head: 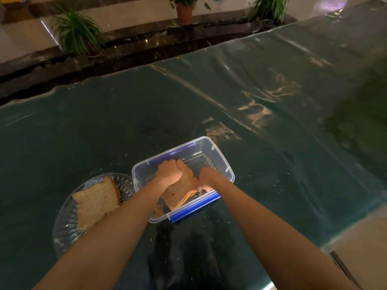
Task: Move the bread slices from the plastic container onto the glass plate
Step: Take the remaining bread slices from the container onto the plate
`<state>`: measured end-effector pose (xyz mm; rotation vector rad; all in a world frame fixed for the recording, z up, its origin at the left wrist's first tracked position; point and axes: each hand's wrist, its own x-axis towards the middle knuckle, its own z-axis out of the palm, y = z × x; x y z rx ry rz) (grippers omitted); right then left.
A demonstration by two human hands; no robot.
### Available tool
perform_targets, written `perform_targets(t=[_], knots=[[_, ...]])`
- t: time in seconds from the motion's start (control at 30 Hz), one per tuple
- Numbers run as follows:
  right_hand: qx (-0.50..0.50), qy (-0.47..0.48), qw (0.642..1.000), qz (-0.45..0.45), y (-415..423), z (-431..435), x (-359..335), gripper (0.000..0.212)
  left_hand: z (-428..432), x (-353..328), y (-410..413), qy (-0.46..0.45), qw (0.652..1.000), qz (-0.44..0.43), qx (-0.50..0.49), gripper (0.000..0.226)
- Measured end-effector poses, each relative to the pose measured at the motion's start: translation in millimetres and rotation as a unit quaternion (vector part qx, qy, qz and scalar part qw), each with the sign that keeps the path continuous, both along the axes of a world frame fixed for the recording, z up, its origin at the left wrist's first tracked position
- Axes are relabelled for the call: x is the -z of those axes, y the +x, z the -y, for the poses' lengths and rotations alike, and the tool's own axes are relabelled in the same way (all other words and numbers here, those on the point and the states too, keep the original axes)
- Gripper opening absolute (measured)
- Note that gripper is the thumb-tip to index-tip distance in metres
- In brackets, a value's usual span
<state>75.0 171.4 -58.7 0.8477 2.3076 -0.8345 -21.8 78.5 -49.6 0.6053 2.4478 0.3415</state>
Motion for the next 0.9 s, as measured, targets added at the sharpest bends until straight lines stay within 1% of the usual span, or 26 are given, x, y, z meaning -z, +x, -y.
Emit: perform_targets(t=[0.17,0.33,0.4,0.43,0.5,0.57,0.6,0.63,0.73,0.8,0.83,0.9], knots=[[-0.006,0.004,1.0,-0.003,-1,2,3,0.037,-2,-2,-2,0.01,1.0,0.024,-0.013,0.039],[-0.023,0.005,1.0,-0.006,0,1,4,0.037,1,-8,0,0.04,0.996,0.06,-0.046,0.032],[-0.026,-0.002,1.0,-0.007,1,0,3,0.034,6,-12,-3,0.06,0.994,0.089,-0.023,0.031],[-0.025,-0.006,1.0,-0.007,1,-1,2,0.032,10,-16,-4,0.076,0.991,0.109,-0.03,0.03],[-0.019,-0.022,1.0,-0.008,3,-3,-1,0.029,18,-21,-7,0.096,0.987,0.131,-0.016,0.027],[0.02,-0.079,0.996,-0.021,5,-6,-4,0.026,27,-27,-8,0.121,0.986,0.116,0.013,0.027],[0.046,-0.115,0.992,-0.033,6,-8,-8,0.024,32,-31,-8,0.144,0.983,0.117,0.02,0.029],[0.067,-0.145,0.986,-0.049,8,-9,-13,0.028,37,-34,-7,0.17,0.977,0.124,0.021,0.03],[0.108,-0.189,0.968,-0.123,8,-12,-27,0.041,52,-47,-7,0.259,0.955,0.143,-0.014,0.034],[0.129,-0.189,0.956,-0.181,6,-12,-37,0.043,62,-52,-6,0.298,0.94,0.16,-0.048,0.033],[0.133,-0.177,0.953,-0.206,4,-11,-40,0.041,67,-52,-5,0.311,0.934,0.167,-0.061,0.033],[0.124,-0.127,0.955,-0.238,0,-7,-44,0.029,76,-49,-3,0.337,0.922,0.176,-0.071,0.034]])
